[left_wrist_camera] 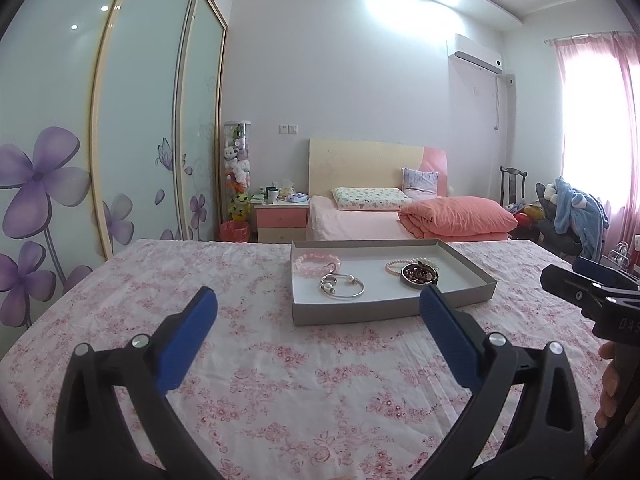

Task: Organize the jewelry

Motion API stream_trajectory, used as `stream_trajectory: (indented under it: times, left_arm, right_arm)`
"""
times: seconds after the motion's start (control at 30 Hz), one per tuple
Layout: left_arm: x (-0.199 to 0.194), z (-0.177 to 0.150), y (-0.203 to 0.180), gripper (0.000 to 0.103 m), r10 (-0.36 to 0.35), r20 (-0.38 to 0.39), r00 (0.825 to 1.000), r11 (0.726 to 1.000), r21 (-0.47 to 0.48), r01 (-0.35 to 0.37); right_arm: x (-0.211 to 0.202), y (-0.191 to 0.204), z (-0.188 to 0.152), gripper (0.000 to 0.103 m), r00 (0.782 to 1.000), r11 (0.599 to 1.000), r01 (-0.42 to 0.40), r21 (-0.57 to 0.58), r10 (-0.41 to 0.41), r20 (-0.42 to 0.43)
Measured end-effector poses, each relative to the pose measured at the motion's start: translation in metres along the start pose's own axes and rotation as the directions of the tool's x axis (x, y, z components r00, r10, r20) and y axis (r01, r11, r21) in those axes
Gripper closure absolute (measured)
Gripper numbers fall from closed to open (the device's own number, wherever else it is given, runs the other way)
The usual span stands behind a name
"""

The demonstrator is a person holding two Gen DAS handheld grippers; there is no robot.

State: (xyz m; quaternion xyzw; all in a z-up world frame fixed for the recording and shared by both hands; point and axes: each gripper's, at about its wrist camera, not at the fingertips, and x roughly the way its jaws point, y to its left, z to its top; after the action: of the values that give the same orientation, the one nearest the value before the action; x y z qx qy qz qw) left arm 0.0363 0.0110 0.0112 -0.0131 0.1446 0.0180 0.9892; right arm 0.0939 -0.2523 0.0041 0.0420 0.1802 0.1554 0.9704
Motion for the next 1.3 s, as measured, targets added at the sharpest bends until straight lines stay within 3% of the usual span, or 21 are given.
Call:
stream_trajectory:
  times: [1.3]
  left_arm:
    - [0.0092,-0.0036,0.0009,0.004,0.010,-0.039,0.999,1.000,-0.011,-0.010]
  right_arm:
    - [0.0025,0.0014,-0.0028,0.002,1.000,1.000,-0.004,0.002,0.004,-0.018]
